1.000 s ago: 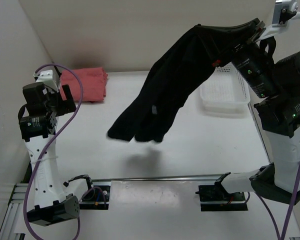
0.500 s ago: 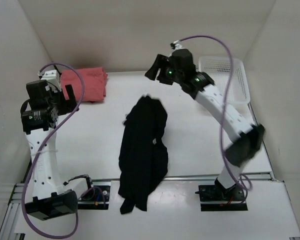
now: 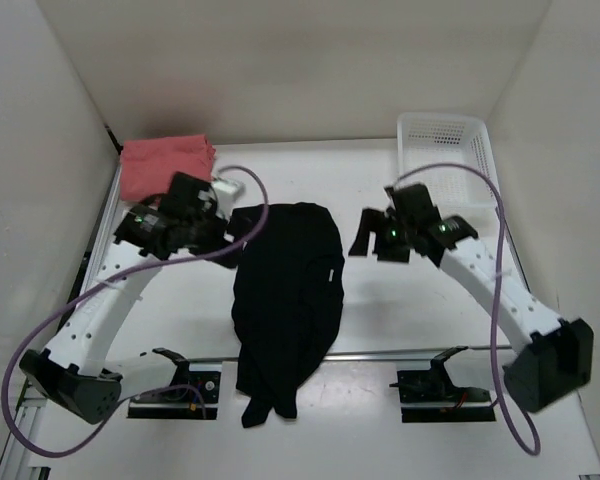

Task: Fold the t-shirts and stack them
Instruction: Move the tshirt to the center of the board, then flatten out the tshirt

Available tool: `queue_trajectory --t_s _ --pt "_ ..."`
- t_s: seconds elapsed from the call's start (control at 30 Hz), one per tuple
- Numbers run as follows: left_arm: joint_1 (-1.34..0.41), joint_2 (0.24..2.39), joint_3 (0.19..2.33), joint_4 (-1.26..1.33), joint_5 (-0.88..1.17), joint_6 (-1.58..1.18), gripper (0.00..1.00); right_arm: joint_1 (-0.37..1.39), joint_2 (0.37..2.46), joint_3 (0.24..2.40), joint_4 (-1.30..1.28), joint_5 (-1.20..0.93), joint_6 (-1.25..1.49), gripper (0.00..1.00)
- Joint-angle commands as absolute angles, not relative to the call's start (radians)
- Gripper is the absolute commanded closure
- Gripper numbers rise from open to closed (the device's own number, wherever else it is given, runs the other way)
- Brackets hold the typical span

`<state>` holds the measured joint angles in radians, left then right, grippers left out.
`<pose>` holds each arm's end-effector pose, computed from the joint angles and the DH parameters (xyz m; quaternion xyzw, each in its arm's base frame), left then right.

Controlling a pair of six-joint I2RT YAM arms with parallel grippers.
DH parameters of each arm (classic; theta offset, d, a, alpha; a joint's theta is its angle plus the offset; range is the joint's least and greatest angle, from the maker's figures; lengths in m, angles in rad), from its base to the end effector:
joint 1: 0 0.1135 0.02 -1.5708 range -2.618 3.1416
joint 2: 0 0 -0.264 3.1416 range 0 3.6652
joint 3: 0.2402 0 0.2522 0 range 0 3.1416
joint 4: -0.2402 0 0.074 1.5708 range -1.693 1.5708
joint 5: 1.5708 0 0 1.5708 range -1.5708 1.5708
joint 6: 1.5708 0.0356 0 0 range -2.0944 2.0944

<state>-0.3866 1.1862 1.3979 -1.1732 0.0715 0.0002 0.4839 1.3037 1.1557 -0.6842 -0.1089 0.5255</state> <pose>0.1940 -0.0817 0.3785 0.1938 0.9335 -0.0910 0.2876 0.2417 0.1314 0.3105 -0.0003 0.9314 0.2187 0.2909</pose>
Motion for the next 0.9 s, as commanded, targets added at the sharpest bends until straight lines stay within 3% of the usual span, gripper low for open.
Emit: queue_trajectory --t_s 0.0,0.2,0.5,0.63,0.8,0.87 --pt "-0.555 1.181 1.293 -1.246 0.133 0.000 0.00 0.518 1.226 0.933 -0.588 -0.190 0.569 0.18" --pt "-0.796 1.301 1.146 -1.114 0.048 0.000 0.00 0.540 1.207 0.654 -0.357 -0.333 0.710 0.18" --pt "-1.075 1.456 1.183 -0.989 0.052 0.000 0.00 0.613 1.304 0.584 -0.209 -0.361 0.764 0.18" --pt "-1.225 1.477 1.072 -0.942 -0.041 0.000 0.00 0.623 1.345 0.594 -0.221 -0.282 0.794 0.24" --pt "-1.278 1.486 0.950 -0.885 -0.095 0.000 0.00 0.623 1.411 0.603 -0.207 -0.252 0.851 0.47" --pt "-1.278 1.499 0.911 -0.844 -0.104 0.000 0.04 0.623 1.448 0.603 -0.164 -0.264 0.876 0.50"
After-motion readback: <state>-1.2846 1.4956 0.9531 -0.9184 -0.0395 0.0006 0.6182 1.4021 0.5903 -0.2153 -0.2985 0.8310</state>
